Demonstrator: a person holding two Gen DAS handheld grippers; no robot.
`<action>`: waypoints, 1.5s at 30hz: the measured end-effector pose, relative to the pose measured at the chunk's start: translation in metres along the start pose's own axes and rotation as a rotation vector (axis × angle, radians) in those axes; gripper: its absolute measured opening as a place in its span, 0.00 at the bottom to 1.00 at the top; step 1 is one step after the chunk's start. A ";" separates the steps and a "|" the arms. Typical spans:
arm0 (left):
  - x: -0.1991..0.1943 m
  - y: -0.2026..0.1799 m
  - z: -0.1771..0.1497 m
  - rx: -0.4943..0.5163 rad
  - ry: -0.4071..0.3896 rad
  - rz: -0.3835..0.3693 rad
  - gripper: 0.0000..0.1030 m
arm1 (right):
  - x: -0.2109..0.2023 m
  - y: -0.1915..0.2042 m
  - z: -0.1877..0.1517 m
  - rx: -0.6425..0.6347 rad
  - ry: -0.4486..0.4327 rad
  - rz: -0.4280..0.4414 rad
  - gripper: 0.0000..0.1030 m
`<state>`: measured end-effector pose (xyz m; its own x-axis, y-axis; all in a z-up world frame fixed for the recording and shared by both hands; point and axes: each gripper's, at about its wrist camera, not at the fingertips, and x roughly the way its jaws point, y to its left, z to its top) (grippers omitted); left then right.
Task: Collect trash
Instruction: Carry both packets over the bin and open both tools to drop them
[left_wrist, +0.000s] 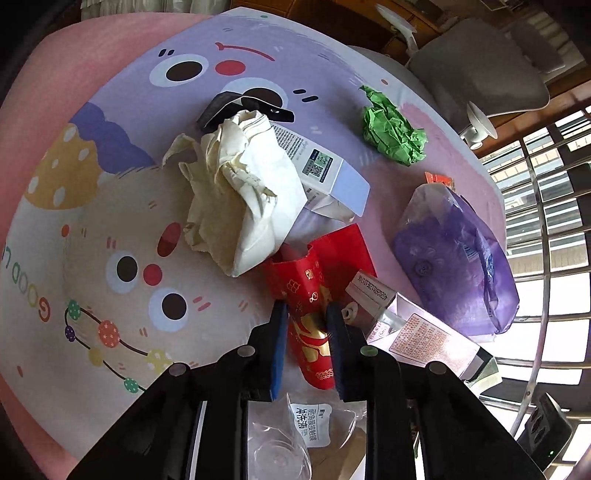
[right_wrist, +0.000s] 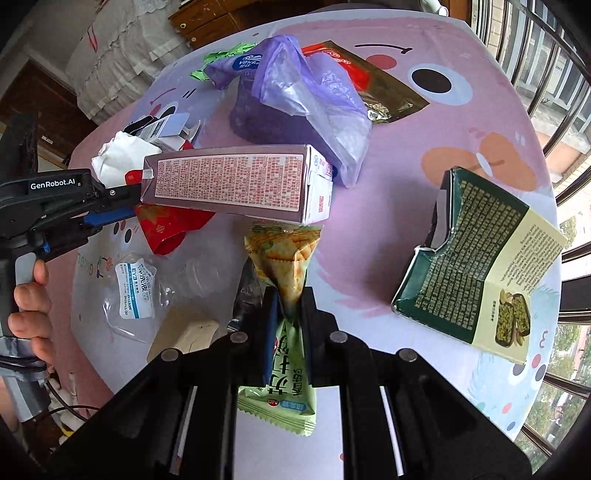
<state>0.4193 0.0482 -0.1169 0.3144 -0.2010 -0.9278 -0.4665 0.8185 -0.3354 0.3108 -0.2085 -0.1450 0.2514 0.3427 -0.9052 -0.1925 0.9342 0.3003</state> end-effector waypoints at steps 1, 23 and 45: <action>-0.005 -0.003 -0.003 0.020 -0.010 -0.003 0.17 | -0.001 0.003 -0.002 0.000 -0.005 0.001 0.09; -0.187 0.007 -0.108 0.397 -0.310 -0.005 0.14 | -0.086 0.060 -0.056 0.068 -0.124 -0.013 0.09; -0.285 0.188 -0.255 0.568 -0.327 -0.132 0.14 | -0.113 0.206 -0.237 0.085 -0.179 -0.110 0.09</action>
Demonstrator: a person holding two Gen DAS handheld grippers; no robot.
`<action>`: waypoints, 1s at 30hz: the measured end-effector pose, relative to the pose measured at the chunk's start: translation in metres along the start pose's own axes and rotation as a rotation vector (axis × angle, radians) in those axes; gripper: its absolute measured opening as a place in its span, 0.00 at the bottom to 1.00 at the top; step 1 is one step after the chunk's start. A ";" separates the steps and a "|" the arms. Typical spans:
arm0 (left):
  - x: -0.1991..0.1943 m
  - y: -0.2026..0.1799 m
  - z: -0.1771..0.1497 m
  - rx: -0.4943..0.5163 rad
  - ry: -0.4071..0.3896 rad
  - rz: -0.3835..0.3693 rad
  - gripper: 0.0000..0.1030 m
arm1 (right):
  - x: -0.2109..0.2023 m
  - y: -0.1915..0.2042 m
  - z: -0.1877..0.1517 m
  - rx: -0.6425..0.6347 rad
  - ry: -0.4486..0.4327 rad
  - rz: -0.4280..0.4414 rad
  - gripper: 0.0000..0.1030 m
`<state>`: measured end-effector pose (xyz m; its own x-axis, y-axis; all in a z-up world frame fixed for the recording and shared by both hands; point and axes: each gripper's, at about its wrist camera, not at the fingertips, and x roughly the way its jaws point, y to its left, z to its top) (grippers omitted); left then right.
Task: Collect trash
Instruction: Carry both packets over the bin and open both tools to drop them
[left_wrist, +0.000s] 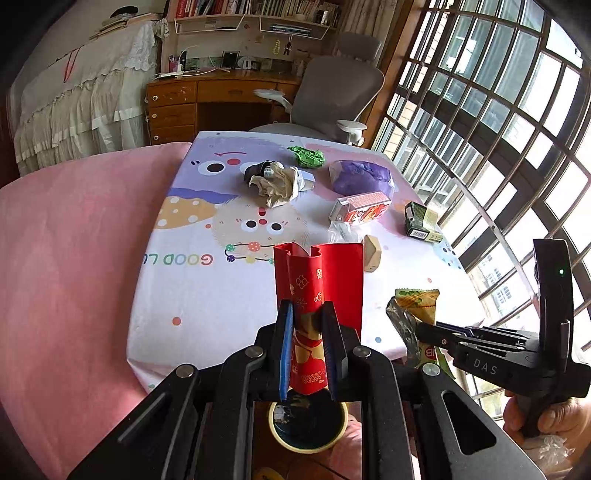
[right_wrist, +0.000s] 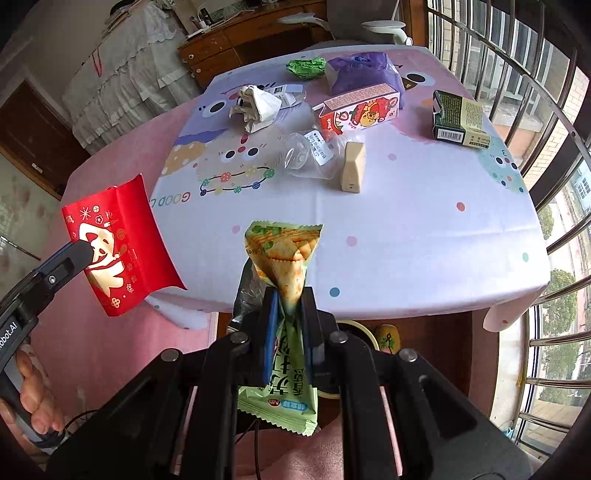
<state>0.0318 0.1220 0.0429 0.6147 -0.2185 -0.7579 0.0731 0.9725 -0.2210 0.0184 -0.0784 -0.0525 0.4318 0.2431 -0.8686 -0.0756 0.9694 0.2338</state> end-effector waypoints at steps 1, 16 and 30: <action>-0.004 0.003 -0.010 0.006 0.007 -0.002 0.14 | 0.000 0.003 -0.011 0.006 0.010 -0.009 0.09; 0.047 -0.003 -0.130 0.030 0.208 -0.043 0.14 | 0.058 -0.022 -0.118 0.060 0.202 -0.086 0.09; 0.259 0.007 -0.259 -0.040 0.494 -0.024 0.14 | 0.245 -0.106 -0.218 0.213 0.328 -0.099 0.09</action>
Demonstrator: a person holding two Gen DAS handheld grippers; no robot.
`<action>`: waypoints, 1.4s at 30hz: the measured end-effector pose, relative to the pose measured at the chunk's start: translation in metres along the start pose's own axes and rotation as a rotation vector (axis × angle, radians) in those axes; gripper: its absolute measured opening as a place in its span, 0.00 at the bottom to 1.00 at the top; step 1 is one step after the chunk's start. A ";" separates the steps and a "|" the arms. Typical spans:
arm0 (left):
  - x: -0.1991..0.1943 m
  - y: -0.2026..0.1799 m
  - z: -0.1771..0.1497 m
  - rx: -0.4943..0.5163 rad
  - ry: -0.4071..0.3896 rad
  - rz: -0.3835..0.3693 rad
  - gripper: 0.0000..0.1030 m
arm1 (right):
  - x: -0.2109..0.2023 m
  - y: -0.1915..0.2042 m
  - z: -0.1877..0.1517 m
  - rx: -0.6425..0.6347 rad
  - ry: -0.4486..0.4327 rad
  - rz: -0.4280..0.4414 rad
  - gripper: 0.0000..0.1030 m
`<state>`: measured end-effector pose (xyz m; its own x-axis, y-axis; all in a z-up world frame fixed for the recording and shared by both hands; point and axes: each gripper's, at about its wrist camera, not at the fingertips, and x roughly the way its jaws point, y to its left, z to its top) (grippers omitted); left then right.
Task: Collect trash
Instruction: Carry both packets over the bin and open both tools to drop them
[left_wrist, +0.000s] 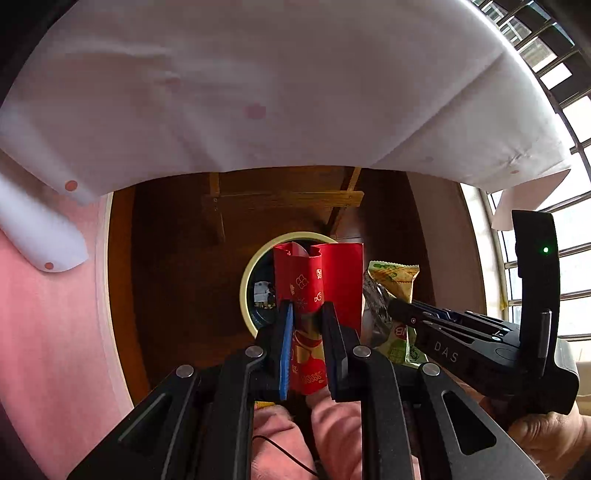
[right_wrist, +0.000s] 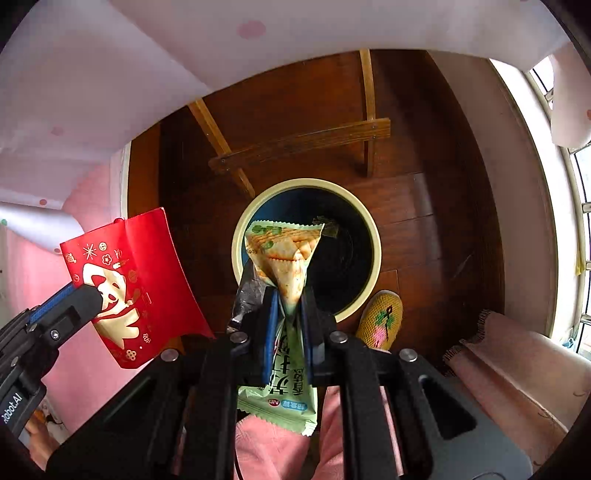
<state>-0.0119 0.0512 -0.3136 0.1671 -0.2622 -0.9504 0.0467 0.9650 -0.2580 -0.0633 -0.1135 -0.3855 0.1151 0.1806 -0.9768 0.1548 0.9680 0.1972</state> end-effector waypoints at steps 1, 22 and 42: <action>0.015 0.001 0.001 0.006 0.008 -0.003 0.14 | 0.011 -0.005 0.000 0.010 0.000 0.007 0.09; 0.159 -0.002 0.013 0.107 0.097 0.016 0.65 | 0.135 -0.049 0.029 0.087 0.013 0.051 0.36; 0.005 -0.004 0.026 0.080 -0.025 0.085 0.80 | 0.002 -0.012 0.026 0.063 -0.041 0.076 0.50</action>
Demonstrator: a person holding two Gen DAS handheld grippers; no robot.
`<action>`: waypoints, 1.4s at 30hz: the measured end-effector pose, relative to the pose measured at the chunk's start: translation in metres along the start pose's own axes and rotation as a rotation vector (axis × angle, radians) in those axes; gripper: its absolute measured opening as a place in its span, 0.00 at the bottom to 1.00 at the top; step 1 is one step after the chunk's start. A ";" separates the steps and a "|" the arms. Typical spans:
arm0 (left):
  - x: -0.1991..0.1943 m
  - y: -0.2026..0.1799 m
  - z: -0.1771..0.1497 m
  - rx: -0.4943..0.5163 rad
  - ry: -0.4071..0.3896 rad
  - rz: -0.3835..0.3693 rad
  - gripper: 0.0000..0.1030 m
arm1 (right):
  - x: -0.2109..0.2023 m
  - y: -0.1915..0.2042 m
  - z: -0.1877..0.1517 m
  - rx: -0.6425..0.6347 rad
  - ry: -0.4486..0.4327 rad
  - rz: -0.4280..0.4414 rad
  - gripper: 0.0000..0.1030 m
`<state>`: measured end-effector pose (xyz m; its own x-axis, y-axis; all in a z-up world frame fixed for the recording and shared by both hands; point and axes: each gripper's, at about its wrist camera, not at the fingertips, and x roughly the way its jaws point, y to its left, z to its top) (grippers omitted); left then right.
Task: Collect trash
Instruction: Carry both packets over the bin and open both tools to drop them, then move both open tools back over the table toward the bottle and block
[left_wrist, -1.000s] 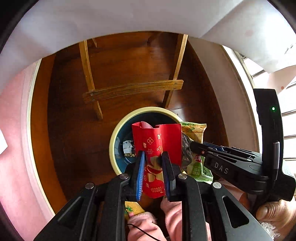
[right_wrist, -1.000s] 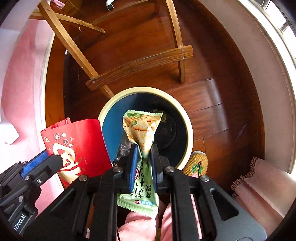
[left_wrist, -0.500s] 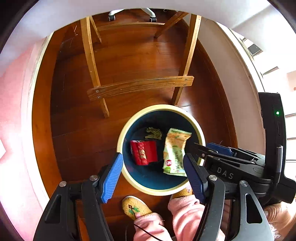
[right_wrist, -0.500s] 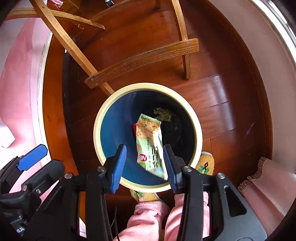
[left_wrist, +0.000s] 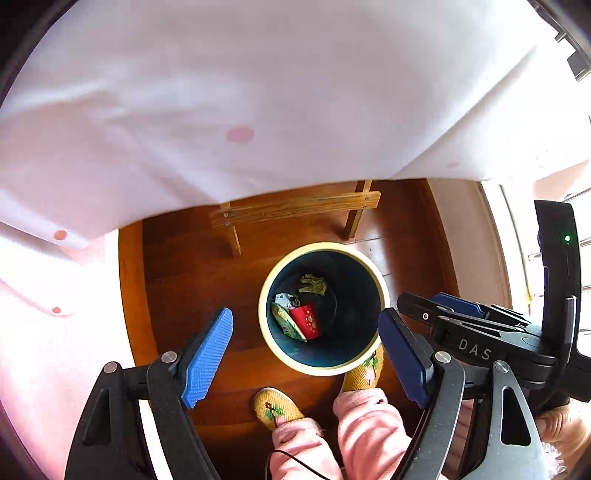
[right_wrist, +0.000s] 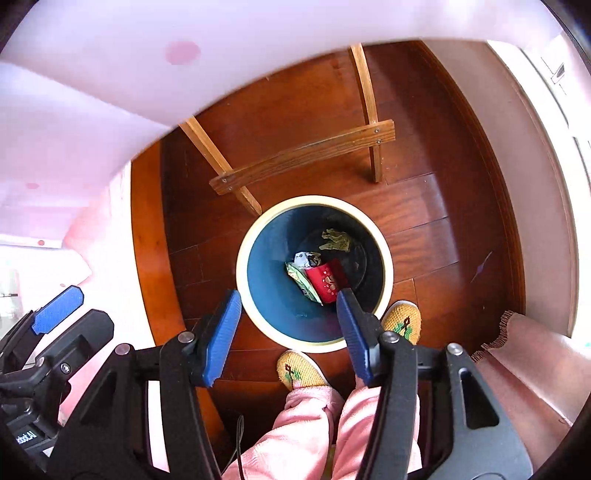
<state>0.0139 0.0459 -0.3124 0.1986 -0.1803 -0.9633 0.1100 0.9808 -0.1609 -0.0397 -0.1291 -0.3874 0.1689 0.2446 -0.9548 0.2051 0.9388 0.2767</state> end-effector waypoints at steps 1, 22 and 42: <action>-0.016 -0.003 0.001 0.007 -0.014 -0.002 0.80 | -0.015 0.003 -0.002 -0.002 -0.008 0.002 0.50; -0.316 -0.029 0.055 0.110 -0.384 -0.037 0.80 | -0.301 0.094 -0.018 -0.096 -0.375 0.016 0.50; -0.311 -0.017 0.171 0.072 -0.374 0.030 0.80 | -0.339 0.135 0.104 -0.183 -0.500 -0.054 0.46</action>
<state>0.1170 0.0724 0.0267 0.5430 -0.1795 -0.8203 0.1644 0.9807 -0.1057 0.0314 -0.1107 -0.0153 0.6104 0.0913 -0.7868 0.0627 0.9847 0.1629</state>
